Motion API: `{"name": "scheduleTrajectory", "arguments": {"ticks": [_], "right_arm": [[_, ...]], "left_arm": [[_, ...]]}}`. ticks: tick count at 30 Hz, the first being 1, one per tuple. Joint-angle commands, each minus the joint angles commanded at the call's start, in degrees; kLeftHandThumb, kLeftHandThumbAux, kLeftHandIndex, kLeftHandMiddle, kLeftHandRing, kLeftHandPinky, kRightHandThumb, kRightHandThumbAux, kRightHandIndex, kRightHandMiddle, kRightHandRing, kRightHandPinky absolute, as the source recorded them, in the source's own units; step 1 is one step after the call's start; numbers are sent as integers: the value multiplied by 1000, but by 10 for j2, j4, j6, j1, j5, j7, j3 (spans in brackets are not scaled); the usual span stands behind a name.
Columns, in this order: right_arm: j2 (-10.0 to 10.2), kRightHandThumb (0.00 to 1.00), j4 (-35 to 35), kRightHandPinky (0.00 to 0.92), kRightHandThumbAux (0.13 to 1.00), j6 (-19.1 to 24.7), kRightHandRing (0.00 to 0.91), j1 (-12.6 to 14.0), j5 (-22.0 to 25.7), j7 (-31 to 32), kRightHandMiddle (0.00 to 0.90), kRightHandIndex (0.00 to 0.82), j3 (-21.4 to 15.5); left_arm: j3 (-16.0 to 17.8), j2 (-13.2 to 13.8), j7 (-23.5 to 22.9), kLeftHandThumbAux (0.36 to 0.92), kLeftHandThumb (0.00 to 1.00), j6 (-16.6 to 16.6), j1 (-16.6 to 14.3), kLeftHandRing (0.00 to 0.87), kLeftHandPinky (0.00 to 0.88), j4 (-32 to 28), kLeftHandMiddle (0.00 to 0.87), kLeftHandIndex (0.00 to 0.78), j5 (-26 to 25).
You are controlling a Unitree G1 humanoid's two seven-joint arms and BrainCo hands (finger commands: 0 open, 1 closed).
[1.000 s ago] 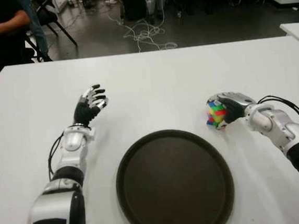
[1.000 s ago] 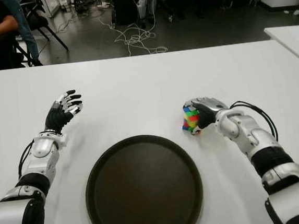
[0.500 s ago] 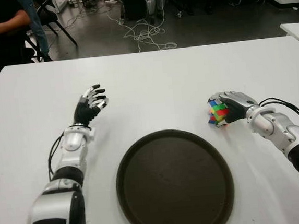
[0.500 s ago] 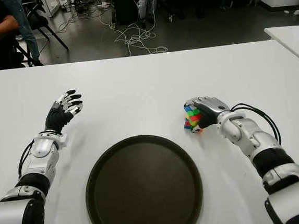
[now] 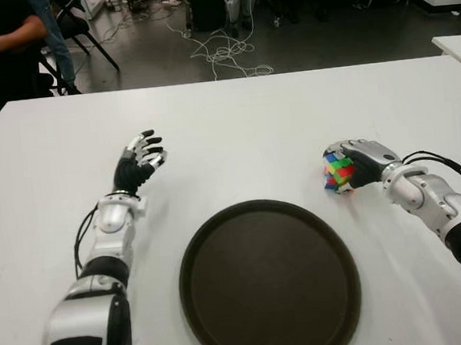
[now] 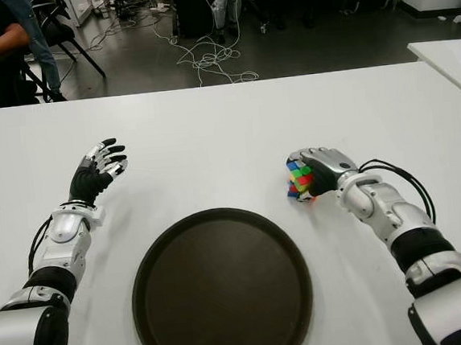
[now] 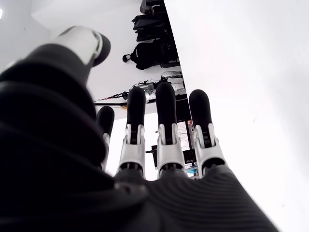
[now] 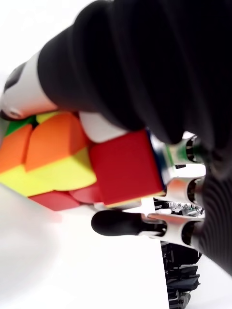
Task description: Pick up the Rubik's Cube and put it in the plate
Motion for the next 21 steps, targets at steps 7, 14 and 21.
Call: {"name": "scheduleTrajectory", "arguments": {"ticks": [7, 14, 21], "right_arm": [[-1, 107, 3, 635, 891, -3, 679, 0, -2, -10, 691, 594, 0], [-2, 119, 3, 642, 891, -7, 686, 2, -4, -31, 699, 599, -2], [-10, 127, -52, 648, 890, -12, 699, 26, -15, -107, 706, 605, -16]], "left_arm": [[1, -1, -1, 781, 158, 2, 0, 237, 253, 0, 245, 181, -3], [0, -2, 2, 780, 155, 0, 0, 233, 242, 0, 239, 172, -3], [-3, -2, 5, 773, 156, 0, -1, 233, 231, 2, 241, 176, 0]]}}
